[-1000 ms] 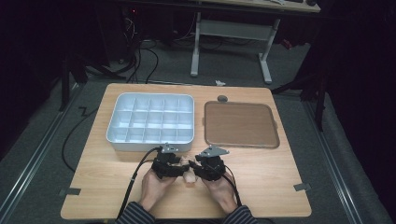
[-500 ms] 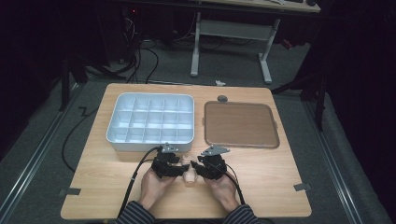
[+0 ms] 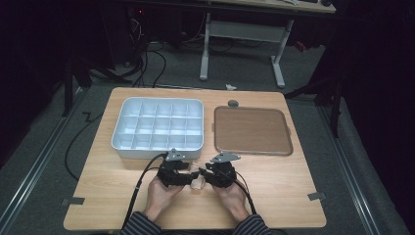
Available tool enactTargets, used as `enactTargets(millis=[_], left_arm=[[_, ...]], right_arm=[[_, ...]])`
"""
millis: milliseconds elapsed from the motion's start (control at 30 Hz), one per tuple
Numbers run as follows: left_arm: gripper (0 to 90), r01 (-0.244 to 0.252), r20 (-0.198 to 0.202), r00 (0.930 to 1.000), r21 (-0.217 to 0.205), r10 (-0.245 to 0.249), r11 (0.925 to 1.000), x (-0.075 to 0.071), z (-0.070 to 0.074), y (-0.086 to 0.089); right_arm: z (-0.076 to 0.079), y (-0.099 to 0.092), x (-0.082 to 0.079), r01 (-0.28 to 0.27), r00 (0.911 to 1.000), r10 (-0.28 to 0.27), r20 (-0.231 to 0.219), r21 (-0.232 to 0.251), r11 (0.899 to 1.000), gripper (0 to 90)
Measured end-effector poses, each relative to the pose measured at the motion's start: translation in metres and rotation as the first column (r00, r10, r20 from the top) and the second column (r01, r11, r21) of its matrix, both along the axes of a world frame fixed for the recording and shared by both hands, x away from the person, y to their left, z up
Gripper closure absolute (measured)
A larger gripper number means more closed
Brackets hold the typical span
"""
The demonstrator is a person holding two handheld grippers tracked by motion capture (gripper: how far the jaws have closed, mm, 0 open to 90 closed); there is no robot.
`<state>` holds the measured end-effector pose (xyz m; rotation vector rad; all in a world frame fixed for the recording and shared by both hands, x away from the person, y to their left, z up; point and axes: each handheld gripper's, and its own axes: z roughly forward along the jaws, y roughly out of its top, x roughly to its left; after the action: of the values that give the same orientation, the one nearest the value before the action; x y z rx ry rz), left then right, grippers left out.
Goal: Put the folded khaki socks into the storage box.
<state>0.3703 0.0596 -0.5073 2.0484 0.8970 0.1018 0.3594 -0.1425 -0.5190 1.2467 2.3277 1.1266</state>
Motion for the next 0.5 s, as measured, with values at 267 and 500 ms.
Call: enactTargets(millis=[267,500], left_arm=[[39.1,-0.021,-0.038,0.9990,0.043,0.022,0.9989,0.006,-0.011,-0.007],[41.2,-0.022,-0.056,0.9981,0.054,0.025,0.9983,0.008,-0.013,-0.010]], right_arm=[[0.008,-0.006,-0.003,0.008,0.9989,-0.010,0.046,0.042,0.999,59.5],[0.018,-0.021,-0.014,0.029,0.9957,-0.031,0.088,0.019,0.999,56.3]])
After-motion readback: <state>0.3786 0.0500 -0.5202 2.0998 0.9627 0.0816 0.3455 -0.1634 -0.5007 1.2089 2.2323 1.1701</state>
